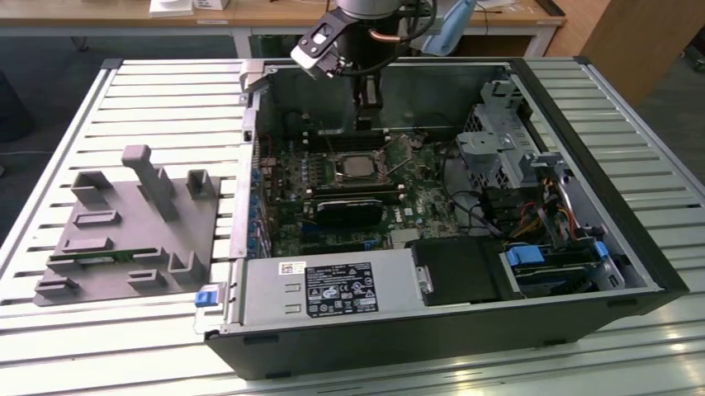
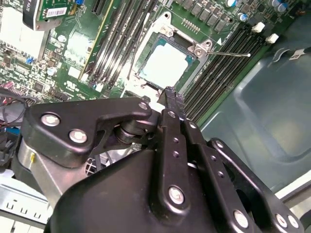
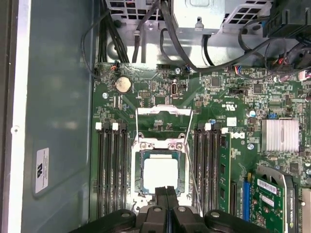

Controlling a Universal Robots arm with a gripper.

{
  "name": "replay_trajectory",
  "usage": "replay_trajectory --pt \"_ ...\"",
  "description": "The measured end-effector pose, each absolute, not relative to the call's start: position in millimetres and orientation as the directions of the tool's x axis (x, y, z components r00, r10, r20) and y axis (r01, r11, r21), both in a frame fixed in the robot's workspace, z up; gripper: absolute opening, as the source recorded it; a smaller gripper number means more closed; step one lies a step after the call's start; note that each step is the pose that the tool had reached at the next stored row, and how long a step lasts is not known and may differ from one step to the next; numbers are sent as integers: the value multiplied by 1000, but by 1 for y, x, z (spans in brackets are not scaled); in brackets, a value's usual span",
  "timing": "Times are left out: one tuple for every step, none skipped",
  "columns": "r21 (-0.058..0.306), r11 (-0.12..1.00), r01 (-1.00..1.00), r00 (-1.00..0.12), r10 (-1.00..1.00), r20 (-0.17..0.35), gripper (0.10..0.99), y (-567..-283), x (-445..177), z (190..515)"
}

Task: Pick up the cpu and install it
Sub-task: 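Close the cpu cover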

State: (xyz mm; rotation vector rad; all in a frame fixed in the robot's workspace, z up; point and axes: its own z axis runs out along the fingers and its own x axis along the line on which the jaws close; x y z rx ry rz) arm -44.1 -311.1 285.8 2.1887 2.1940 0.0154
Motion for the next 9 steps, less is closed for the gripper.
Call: replay_trajectory --pt "37 3 999 -2 1000 -23 106 -311 -43 286" --pt "37 3 999 -2 1000 -23 106 -311 -41 286" --pt "37 3 999 -2 1000 -22 106 -311 -38 286" --pt "37 3 999 -2 1000 -21 106 -311 -35 286" --pt "37 3 999 -2 1000 -20 106 -311 -33 286" --pt "37 3 999 -2 1000 -20 106 -311 -30 286" --pt "37 3 999 -2 1000 -20 106 -311 -28 286" --pt "37 3 999 -2 1000 -20 106 -311 -27 286" --pt "37 3 999 -2 1000 -20 106 -311 -25 286"
